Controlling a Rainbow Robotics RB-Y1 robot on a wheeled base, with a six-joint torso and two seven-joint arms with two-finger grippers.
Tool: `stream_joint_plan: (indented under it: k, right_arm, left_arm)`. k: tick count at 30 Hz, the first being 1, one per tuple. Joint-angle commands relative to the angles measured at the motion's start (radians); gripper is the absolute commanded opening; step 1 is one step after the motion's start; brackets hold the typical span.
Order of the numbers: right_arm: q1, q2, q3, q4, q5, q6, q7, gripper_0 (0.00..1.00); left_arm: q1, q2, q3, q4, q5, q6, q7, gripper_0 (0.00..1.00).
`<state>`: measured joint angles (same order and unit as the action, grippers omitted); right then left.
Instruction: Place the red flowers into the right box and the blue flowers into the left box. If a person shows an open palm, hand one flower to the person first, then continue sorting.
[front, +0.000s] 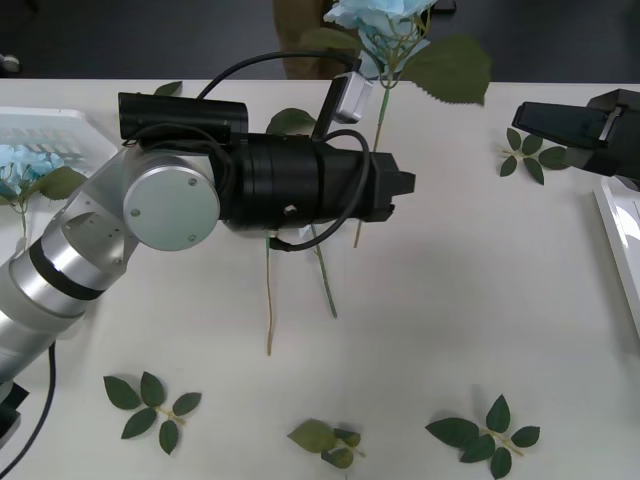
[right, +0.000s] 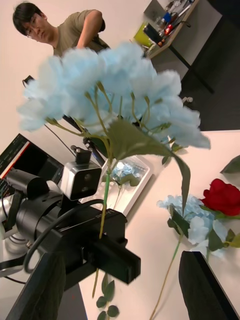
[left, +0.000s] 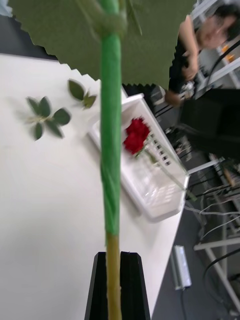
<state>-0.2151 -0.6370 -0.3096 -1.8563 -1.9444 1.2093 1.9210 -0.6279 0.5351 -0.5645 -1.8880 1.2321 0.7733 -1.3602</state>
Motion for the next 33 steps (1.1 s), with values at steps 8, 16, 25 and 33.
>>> stream_joint_plan:
  k: [8, 16, 25, 33]
  right_arm:
    - [0.019, -0.035, -0.048, -0.017, -0.019, 0.016, 0.053, 0.66]
    - [-0.023, -0.033, 0.015, -0.014, 0.159, 0.01, 0.075, 0.8]
    - [-0.081, -0.033, 0.245, -0.014, 0.492, -0.126, 0.085, 0.93]
    - [-0.11, -0.033, 0.48, -0.012, 0.782, -0.32, 0.003, 0.94]
  left_arm:
    - [-0.009, 0.399, 0.084, -0.014, 0.009, 0.304, 0.199, 0.0]
    - [-0.003, 0.684, 0.201, -0.016, 0.038, 0.58, 0.337, 0.0]
    - [0.335, 0.835, 0.58, 0.036, 0.06, 0.695, 0.273, 0.0]
    - [0.525, 0.827, 0.733, 0.251, 0.001, 0.616, 0.055, 0.0]
